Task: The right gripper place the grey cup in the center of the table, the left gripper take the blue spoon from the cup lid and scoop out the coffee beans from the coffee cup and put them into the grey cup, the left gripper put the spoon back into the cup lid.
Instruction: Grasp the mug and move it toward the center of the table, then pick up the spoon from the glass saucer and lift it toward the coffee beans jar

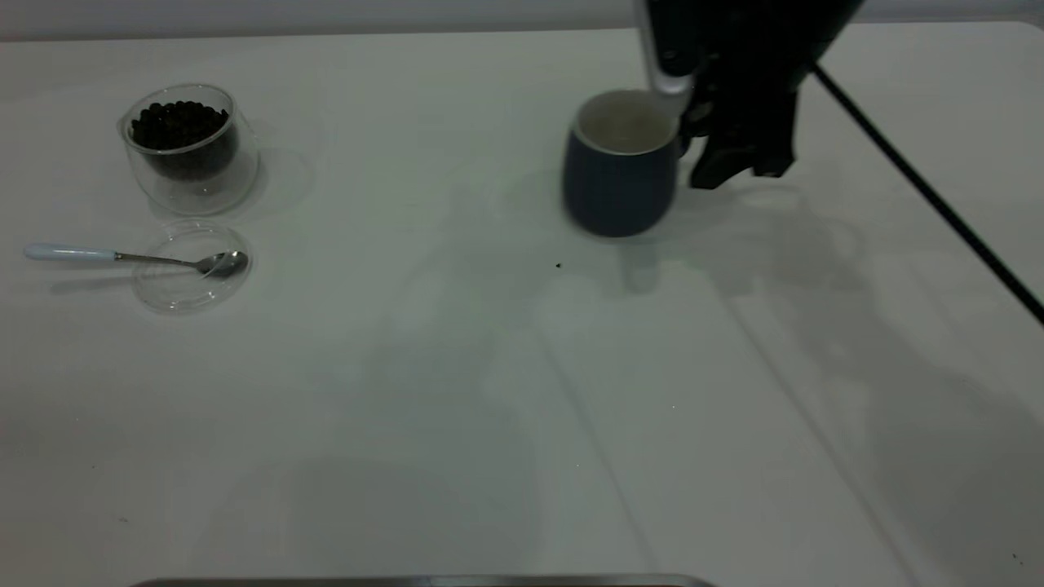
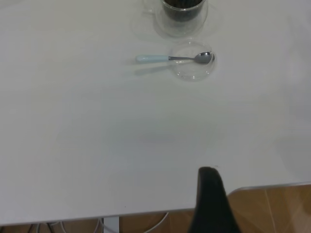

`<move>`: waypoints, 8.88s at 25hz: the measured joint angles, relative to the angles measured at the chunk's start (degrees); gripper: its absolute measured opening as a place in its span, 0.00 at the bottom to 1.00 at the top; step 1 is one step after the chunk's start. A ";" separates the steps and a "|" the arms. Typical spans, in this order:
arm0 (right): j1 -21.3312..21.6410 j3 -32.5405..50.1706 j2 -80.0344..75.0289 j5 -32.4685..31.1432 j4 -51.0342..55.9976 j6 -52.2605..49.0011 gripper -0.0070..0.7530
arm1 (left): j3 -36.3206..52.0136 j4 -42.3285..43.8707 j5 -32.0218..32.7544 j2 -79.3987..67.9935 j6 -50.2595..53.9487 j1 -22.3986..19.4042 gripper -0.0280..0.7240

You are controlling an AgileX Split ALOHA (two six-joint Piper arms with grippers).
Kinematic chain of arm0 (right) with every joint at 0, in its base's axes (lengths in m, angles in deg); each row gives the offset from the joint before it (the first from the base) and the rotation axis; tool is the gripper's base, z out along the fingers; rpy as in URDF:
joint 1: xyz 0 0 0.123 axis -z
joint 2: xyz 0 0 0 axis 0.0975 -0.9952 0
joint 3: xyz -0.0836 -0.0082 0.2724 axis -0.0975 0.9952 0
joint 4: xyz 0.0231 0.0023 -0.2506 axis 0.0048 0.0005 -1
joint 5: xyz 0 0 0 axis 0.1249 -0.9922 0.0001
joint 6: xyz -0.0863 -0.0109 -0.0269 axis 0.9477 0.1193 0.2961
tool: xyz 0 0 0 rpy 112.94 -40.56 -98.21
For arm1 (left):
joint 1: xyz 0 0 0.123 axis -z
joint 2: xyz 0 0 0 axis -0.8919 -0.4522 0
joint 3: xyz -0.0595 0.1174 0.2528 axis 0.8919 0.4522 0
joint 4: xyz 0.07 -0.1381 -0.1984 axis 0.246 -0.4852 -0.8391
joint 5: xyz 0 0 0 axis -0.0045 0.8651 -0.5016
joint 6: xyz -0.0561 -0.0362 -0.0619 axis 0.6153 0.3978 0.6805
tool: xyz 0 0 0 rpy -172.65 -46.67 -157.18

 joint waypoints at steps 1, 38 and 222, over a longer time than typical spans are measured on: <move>-0.90 0.00 0.00 0.00 0.15 0.00 0.61 | 0.00 0.00 0.00 0.00 0.00 0.00 0.81; -4.06 6.98 58.59 -45.24 -15.68 -68.91 0.61 | 0.00 0.00 0.00 0.00 0.13 0.00 0.81; 21.67 58.23 135.52 -39.61 -16.22 -81.04 0.61 | -73.89 -43.95 1.52 -154.77 -48.25 -29.38 0.63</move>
